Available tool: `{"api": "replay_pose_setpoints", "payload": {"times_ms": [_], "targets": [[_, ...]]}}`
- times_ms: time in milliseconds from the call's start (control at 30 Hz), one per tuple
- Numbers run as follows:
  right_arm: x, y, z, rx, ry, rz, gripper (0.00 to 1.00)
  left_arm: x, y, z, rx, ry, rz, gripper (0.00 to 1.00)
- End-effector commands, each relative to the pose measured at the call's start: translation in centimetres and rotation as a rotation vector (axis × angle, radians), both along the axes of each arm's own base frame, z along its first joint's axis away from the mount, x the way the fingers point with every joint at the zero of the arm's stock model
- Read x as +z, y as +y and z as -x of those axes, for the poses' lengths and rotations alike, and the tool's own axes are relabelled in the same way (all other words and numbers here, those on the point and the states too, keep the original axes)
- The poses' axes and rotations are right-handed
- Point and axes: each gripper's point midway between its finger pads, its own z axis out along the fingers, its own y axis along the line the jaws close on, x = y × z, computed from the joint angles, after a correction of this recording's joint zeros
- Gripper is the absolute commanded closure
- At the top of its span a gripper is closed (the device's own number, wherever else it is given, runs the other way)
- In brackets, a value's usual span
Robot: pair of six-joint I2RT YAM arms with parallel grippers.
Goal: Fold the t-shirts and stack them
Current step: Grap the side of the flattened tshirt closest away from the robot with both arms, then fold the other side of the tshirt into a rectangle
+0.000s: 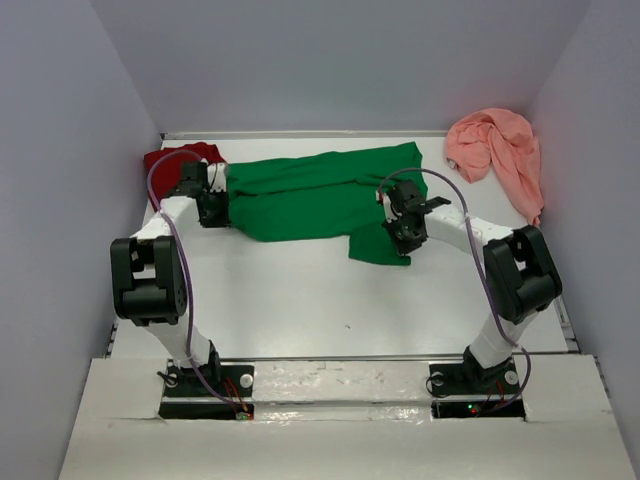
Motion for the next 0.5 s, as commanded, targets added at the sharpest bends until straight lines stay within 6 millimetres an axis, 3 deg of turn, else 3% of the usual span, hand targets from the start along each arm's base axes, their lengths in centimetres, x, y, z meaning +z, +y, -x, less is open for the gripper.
{"api": "replay_pose_setpoints", "payload": {"times_ms": [0,233,467], "targets": [[5.9,0.5,-3.6,0.004,-0.202,-0.007,1.0,6.9,-0.4,-2.6,-0.002,-0.176,0.012,1.0],[10.0,0.0,-8.3,-0.044,-0.305,-0.042,1.0,11.4,-0.5,-4.8,0.007,-0.264,0.024,1.0],[11.8,0.2,-13.8,-0.07,-0.358,-0.073,1.0,12.0,-0.8,-7.7,0.016,-0.29,0.056,1.0]]}}
